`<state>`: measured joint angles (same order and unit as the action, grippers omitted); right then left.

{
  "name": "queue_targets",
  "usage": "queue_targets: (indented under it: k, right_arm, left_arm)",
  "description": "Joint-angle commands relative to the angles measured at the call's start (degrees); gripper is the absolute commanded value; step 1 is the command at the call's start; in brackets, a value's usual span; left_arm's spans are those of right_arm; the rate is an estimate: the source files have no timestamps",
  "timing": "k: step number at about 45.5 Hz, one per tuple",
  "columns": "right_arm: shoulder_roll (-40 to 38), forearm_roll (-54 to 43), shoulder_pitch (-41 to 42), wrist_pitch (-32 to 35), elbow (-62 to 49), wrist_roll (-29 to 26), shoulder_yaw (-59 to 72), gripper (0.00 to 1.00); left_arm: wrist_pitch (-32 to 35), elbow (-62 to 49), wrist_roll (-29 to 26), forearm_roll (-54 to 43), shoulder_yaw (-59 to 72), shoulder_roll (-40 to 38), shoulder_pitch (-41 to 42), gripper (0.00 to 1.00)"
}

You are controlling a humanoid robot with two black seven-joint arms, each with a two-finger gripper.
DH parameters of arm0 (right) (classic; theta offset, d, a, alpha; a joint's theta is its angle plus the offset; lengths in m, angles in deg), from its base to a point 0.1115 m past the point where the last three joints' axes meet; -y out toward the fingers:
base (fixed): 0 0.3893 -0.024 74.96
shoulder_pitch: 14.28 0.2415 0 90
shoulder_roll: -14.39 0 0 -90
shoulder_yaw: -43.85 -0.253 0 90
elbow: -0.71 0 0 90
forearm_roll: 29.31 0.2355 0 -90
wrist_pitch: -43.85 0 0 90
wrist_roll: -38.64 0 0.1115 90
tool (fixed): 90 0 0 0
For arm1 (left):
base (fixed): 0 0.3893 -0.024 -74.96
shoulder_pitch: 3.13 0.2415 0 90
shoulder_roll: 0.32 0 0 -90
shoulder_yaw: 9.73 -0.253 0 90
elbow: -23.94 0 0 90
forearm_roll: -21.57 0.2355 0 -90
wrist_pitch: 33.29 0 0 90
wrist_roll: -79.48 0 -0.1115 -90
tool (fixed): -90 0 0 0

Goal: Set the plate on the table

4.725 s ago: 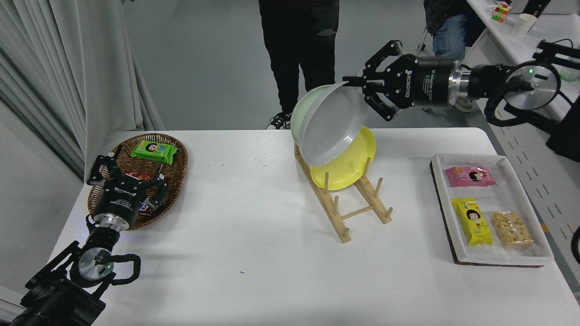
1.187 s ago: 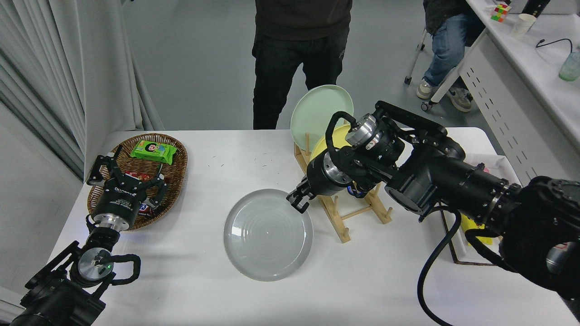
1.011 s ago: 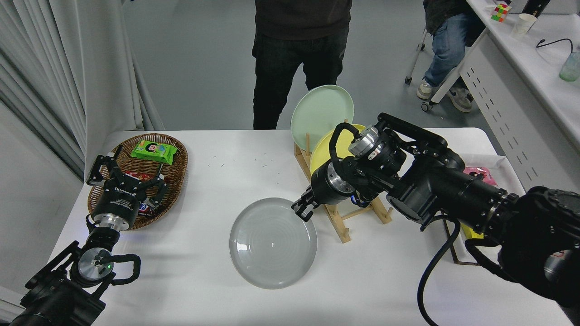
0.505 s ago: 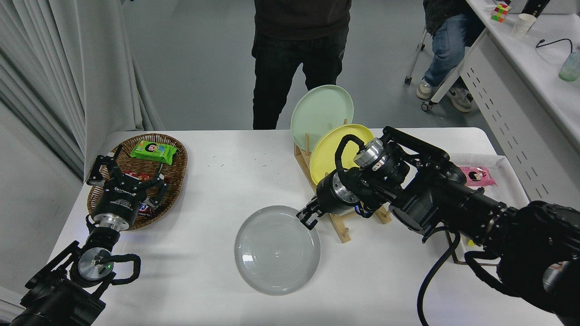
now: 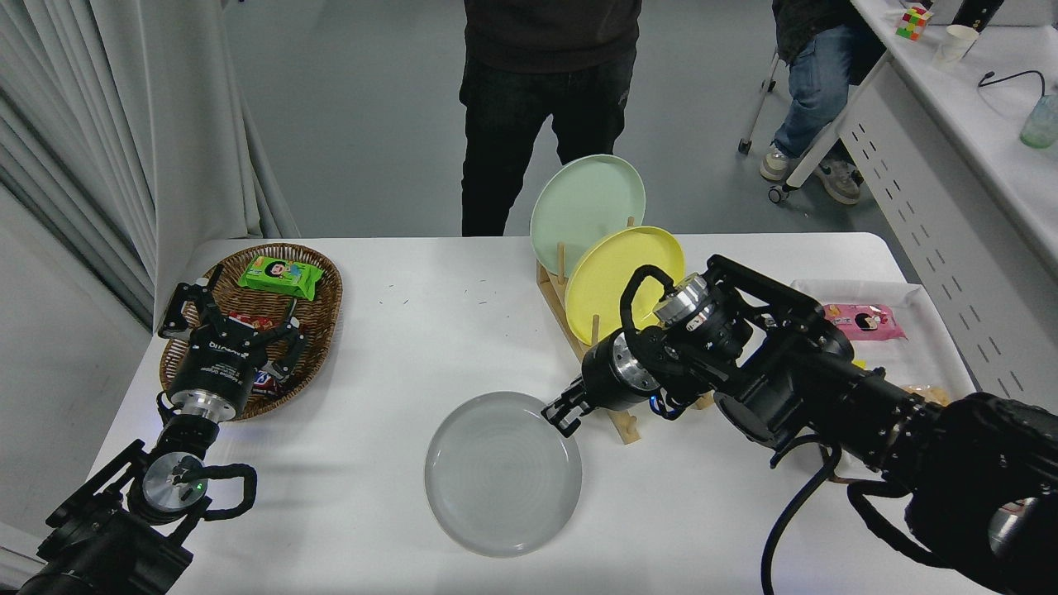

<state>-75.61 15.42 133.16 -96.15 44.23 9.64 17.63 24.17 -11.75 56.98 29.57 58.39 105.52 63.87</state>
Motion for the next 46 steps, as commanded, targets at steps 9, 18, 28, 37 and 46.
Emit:
queue_targets:
  k: [9, 18, 28, 37, 46]
  right_arm:
    - [0.00, -0.26, -3.82, 0.00, -0.19, 0.00, -0.76, 0.00]
    - [0.00, -0.26, -4.00, 0.00, -0.28, 0.00, -0.76, 0.00]
    - [0.00, -0.26, -4.70, 0.00, -1.24, 0.00, -1.19, 0.00]
    - [0.00, -0.26, -4.88, 0.00, -2.21, 0.00, -1.55, 0.00]
    - [0.00, -0.17, -4.88, 0.00, -2.21, 0.00, -1.72, 0.00]
  left_arm:
    - [-0.07, 0.00, -0.09, 0.00, 0.00, 0.07, 0.06, 0.98]
    - [0.02, 0.00, 0.00, 0.00, 0.00, 0.07, 0.05, 0.98]
    - [0.02, 0.00, -0.09, 0.00, 0.00, -0.02, 0.05, 0.98]
    - [0.02, 0.00, 0.00, 0.00, 0.00, -0.02, -0.03, 0.98]
    - [0.02, 0.00, 0.00, 0.00, 0.00, -0.02, -0.03, 0.98]
